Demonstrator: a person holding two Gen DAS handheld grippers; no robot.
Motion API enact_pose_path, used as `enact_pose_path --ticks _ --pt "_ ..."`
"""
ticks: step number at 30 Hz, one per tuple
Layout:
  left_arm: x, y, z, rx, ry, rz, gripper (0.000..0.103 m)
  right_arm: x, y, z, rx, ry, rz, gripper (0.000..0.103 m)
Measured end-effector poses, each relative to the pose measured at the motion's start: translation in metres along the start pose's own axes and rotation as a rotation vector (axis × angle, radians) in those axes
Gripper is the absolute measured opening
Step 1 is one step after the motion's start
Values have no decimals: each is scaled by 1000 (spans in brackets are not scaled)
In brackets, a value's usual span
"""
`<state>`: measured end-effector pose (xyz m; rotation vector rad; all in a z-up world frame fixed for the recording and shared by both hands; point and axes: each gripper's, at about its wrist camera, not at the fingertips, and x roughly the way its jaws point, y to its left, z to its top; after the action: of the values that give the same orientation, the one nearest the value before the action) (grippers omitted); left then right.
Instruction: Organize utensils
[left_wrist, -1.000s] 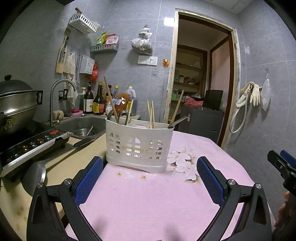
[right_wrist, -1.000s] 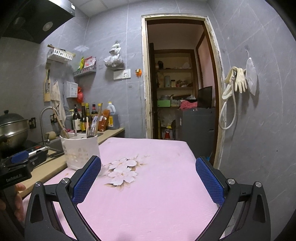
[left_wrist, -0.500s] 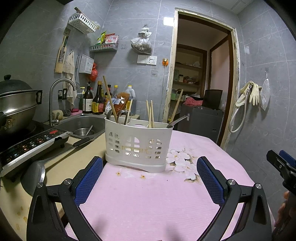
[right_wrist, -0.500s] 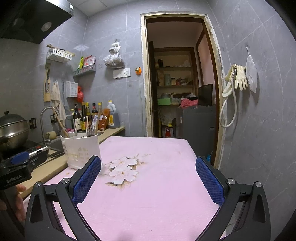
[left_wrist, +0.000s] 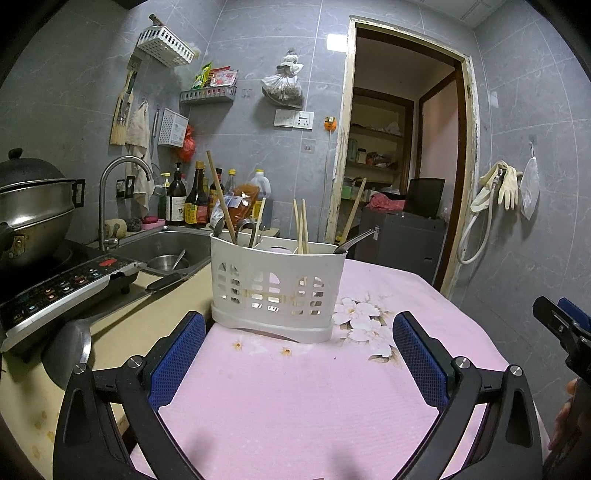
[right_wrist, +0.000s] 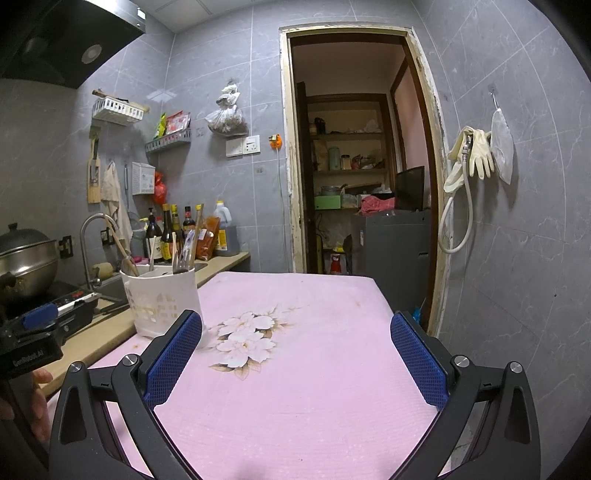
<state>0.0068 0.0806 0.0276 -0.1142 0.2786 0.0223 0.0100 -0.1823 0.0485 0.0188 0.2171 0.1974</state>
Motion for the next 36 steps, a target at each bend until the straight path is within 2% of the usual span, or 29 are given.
enact_pose_path --ticks 20,36 --pt "1 1 -2 -8 17 -9 100 0 0 0 2 0 0 103" --pt "3 -3 -7 29 11 29 100 0 1 0 5 4 1 103"
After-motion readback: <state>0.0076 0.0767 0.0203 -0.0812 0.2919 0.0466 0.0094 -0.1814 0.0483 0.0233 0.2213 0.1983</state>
